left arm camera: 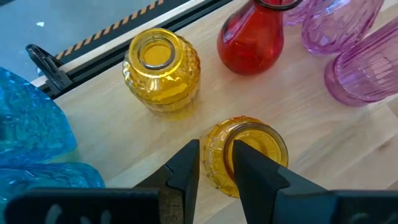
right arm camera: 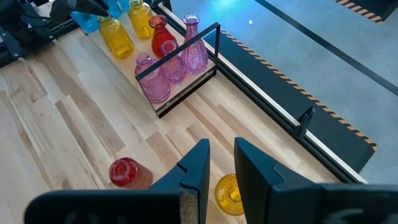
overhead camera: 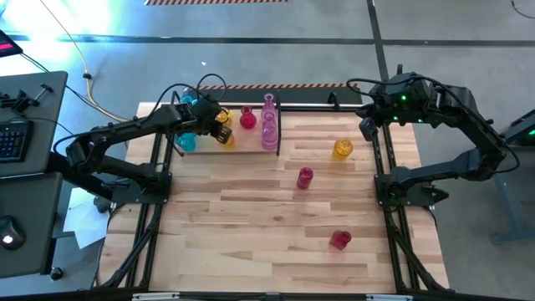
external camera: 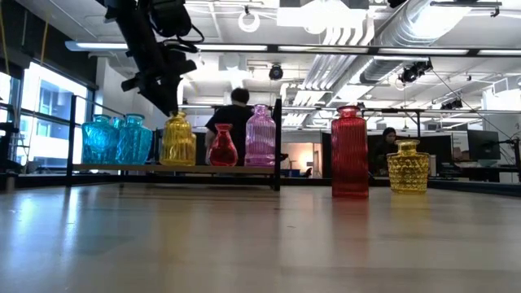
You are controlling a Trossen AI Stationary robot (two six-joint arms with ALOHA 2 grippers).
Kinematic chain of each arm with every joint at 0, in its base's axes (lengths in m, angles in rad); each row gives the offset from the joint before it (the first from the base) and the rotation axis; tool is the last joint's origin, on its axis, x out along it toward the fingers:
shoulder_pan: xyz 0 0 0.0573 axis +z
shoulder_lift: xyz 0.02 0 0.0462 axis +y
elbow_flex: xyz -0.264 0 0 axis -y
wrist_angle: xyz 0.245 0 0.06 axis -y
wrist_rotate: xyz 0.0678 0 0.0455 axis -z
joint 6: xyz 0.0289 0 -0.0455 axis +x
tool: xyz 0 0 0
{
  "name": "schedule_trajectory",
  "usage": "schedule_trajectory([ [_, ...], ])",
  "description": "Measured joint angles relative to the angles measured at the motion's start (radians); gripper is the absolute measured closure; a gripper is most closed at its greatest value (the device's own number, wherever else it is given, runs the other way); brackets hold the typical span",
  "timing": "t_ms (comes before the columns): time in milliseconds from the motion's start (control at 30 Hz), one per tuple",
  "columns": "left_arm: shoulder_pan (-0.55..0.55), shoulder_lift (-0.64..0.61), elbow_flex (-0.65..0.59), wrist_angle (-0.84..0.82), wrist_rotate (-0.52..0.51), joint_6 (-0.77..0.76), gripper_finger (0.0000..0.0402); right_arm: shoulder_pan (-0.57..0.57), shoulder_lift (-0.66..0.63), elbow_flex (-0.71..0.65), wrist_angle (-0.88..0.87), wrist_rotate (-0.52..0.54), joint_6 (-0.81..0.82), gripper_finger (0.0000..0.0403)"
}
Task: Sort vases onto shelf
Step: Put the bottom yellow vase on the shelf aligned with the other yellow vase
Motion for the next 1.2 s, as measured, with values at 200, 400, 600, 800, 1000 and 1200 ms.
schedule_trajectory([
  [200,0.000,0.000,0.000,0.009,-0.035,0.000,0.0313,0.000,0.000,0.000,0.000,0.000,0.000,0.0347],
  [400,0.000,0.000,0.000,0.061,-0.066,0.001,0.0313,0.000,0.000,0.000,0.000,0.000,0.000,0.0347],
  [600,-0.002,0.000,0.000,0.060,-0.071,0.008,0.0313,0.000,0.000,0.000,0.000,0.000,0.000,0.0347],
  [800,-0.034,-0.034,0.000,0.059,-0.030,0.000,0.0314,0.000,0.000,0.000,0.000,0.000,0.000,0.0347],
  [1000,-0.117,-0.121,0.001,0.055,0.022,-0.016,0.0314,0.000,0.000,0.000,0.000,0.000,0.000,0.0347],
  [1200,-0.289,-0.184,-0.008,0.037,-0.071,0.009,0.0345,0.000,0.000,0.000,-0.001,0.000,0.000,0.0347],
])
